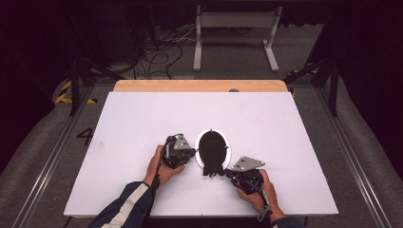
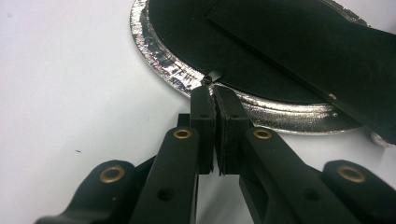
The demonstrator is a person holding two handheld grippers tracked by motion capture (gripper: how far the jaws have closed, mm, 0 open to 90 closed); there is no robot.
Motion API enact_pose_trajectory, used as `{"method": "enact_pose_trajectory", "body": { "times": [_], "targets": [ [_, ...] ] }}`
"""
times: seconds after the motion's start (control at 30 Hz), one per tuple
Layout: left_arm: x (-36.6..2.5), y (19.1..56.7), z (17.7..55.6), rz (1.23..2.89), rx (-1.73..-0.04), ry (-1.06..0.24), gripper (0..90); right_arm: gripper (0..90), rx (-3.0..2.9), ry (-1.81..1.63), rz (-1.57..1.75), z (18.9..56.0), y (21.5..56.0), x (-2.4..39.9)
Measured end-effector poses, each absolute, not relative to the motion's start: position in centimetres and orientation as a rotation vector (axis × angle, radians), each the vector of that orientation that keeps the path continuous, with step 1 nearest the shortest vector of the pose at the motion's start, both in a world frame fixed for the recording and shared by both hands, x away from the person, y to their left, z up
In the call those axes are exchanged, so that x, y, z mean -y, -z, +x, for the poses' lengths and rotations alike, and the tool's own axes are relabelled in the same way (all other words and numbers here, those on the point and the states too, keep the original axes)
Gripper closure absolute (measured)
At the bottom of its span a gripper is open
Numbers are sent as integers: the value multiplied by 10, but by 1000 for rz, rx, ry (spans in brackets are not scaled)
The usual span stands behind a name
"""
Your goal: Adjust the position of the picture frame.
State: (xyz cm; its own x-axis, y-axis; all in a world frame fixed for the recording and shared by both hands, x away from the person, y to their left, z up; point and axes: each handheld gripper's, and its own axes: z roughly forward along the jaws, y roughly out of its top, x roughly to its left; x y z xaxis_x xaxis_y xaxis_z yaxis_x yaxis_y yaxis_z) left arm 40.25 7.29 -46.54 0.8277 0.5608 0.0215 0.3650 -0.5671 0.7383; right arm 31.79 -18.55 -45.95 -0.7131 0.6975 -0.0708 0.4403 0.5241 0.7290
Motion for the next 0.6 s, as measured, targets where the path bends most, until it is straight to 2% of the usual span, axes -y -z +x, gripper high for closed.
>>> {"method": "enact_pose_trajectory", "body": {
  "times": [0.4,0.6],
  "targets": [
    [-73,465,403,2236,-681,-338,872,900,-2423,-1048,942,318,461,184],
    [-78,464,401,2230,-667,-304,825,900,-2426,-1069,941,318,462,187]
  ]
}}
